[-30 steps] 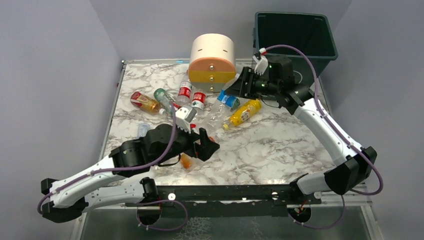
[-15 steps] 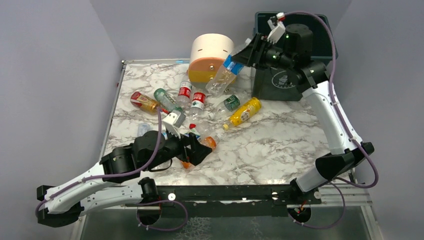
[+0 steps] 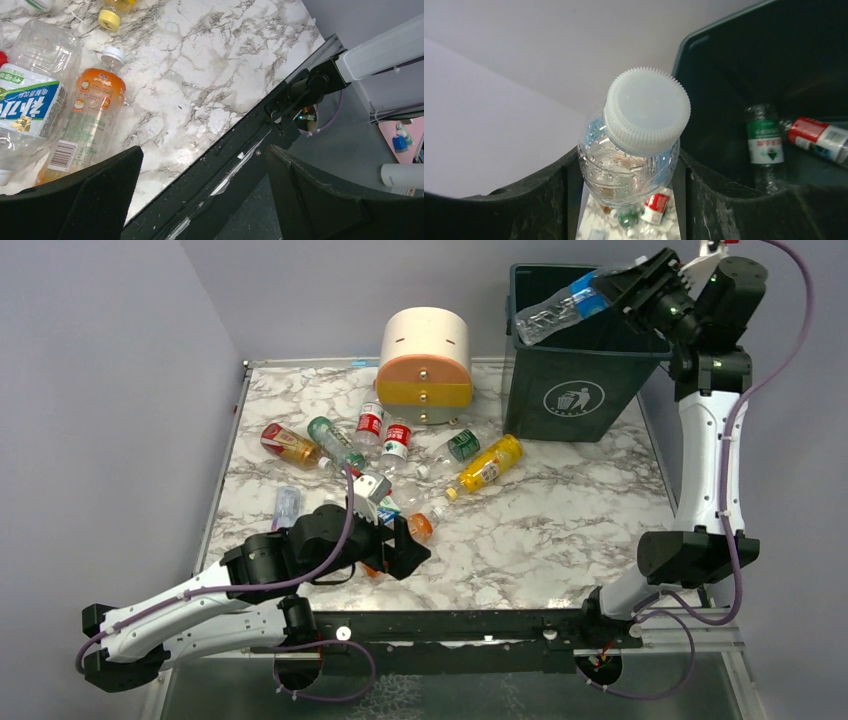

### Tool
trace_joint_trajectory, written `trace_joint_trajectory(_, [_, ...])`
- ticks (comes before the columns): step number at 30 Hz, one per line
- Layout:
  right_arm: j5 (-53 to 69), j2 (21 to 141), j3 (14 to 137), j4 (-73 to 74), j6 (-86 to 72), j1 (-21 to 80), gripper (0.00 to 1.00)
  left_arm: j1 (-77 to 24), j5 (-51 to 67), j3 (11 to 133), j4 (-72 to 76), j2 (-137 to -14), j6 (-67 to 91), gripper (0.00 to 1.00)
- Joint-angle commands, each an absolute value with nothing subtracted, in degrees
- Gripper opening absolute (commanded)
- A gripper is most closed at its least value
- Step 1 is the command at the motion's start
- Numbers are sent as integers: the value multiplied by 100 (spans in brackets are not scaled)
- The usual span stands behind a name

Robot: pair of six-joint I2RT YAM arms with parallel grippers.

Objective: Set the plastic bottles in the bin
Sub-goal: Place the plastic bottle in the trash bin.

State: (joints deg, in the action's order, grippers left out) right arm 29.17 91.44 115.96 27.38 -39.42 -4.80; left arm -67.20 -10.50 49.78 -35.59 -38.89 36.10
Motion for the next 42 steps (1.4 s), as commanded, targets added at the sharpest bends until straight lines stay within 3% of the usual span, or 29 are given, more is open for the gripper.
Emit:
trace_joint_trajectory(1, [3186,9207,11349,1656,-4640,-1061,61,-6723,-1061,4816,-3297,-3748,3799,99])
trace_joint_trajectory(17, [2018,9994,11427,1140,-4342,-1477,68,-6724,-889,5066,-3478,-4001,3691,99])
trace_joint_trajectory(21, [1911,10161,11744,1398,-4094,-1477,85,-6723,-877,5187,-3642,-4026,3619,99])
trace_joint_trajectory(24, [1924,10157,11845,1515,-4056,-1477,93,-6724,-918,5241,-3795,-4026,3606,99])
trace_joint_trajectory(34, [2562,9725,11561,1537,-4271,-1472,95,-6727,-1103,5364,-4232,-4149,3690,99])
trace_joint_trajectory(42, [3072,8623,10223,1496,-4212,-842,96,-6724,-1639,5452,-4508,-4274,3762,99])
